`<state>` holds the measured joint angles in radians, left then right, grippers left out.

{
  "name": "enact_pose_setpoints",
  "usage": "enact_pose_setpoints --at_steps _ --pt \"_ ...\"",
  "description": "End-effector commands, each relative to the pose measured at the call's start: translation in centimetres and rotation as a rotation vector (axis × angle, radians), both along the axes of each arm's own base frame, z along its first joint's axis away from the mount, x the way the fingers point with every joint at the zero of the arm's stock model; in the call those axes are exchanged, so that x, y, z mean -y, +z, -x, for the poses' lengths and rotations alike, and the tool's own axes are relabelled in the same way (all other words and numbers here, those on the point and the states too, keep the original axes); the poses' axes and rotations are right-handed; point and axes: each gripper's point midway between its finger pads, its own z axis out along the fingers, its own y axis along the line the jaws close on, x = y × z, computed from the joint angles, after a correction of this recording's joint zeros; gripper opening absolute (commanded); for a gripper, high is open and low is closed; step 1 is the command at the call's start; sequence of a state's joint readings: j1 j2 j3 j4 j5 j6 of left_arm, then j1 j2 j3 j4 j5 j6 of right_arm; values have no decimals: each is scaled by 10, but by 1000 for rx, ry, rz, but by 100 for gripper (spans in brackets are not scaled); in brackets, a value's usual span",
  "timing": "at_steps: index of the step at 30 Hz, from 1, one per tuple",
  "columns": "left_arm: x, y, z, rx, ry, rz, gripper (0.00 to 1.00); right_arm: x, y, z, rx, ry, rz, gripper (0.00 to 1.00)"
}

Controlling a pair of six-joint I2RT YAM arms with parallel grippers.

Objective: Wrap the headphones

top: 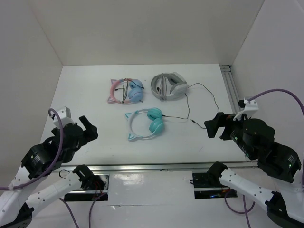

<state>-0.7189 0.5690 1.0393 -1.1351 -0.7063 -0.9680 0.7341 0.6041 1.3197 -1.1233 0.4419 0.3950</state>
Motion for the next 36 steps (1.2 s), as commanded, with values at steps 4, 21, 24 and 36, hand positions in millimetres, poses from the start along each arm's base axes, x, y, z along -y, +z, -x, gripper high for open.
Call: enact_pose_setpoints --at_steps 4,21,24,36 --pt "10 4 -2 44 -76 16 100 12 12 5 74 -31 -41 100" --pt "146 -78 -90 -280 -271 -59 100 -43 -14 6 34 215 -110 100" --pt "152 -119 -118 -353 -243 -46 100 -43 -17 8 24 227 -98 100" --pt "147 -224 -142 -544 -182 -142 94 -46 -16 27 30 320 -101 100"
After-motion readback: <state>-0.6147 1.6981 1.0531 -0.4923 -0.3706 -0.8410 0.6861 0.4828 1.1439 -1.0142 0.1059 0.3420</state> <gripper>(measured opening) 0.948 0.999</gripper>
